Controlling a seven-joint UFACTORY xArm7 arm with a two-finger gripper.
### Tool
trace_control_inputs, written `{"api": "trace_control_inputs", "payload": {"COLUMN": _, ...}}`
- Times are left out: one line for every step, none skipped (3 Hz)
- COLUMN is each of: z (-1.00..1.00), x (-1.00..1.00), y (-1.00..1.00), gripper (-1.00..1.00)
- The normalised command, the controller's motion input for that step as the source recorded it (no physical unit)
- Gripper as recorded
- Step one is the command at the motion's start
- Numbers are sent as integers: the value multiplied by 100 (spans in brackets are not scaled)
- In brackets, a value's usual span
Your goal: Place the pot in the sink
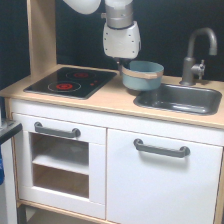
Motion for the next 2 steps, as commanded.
{"api": "trace_control_inputs", "payload": {"z": -29, "x": 93, "y": 4, "gripper": -100}}
{"api": "trace_control_inputs", "payload": {"z": -61, "x": 93, "y": 15, "gripper": -100}}
